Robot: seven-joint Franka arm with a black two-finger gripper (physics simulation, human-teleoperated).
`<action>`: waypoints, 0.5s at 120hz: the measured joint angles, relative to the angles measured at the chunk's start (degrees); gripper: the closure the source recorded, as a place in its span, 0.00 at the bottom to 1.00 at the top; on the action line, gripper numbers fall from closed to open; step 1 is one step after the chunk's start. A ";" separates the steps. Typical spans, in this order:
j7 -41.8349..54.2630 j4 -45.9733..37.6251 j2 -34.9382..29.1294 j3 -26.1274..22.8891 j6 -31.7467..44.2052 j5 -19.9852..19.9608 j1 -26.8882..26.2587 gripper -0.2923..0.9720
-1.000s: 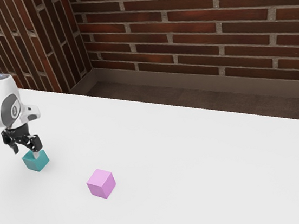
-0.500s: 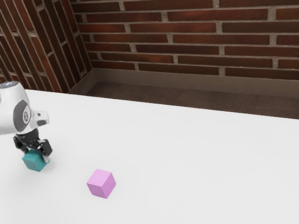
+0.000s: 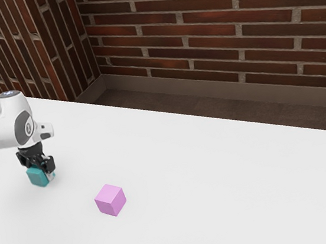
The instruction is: Pick up the blue block with one arm, and put the blue block on the pink block with one arm
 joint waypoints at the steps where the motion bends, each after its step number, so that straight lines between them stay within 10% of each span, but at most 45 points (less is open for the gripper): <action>1: 0.02 -0.02 -0.14 0.00 -0.12 0.03 -0.03 0.44; 60: -1.40 -2.91 -9.56 0.00 -7.10 -0.21 -12.51 0.45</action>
